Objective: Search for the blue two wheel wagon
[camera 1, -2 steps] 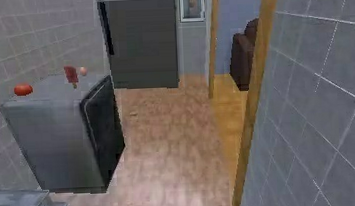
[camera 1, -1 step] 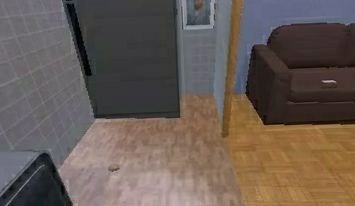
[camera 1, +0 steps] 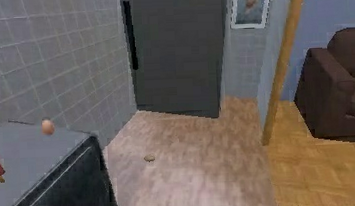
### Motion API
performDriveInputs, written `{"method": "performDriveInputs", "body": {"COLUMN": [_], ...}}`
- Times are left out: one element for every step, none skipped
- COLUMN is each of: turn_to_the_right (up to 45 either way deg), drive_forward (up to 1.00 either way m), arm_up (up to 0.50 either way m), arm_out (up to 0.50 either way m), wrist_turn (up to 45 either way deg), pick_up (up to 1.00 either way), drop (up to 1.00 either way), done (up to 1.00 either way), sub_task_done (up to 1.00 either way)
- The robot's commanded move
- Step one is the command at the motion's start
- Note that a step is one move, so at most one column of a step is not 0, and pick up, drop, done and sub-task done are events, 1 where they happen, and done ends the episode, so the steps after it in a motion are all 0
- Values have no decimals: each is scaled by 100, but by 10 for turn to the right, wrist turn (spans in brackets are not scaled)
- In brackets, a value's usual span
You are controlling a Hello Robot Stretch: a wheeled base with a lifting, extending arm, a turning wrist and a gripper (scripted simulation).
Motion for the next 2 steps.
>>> {"method": "performDriveInputs", "body": {"turn_to_the_right": [0, 450], "drive_forward": [25, 0], "arm_up": [0, 0], "arm_out": [0, 0], "wrist_turn": [0, 0], "pick_up": [0, 0], "drop": [0, 0], "done": [0, 0], "sub_task_done": [0, 0]}}
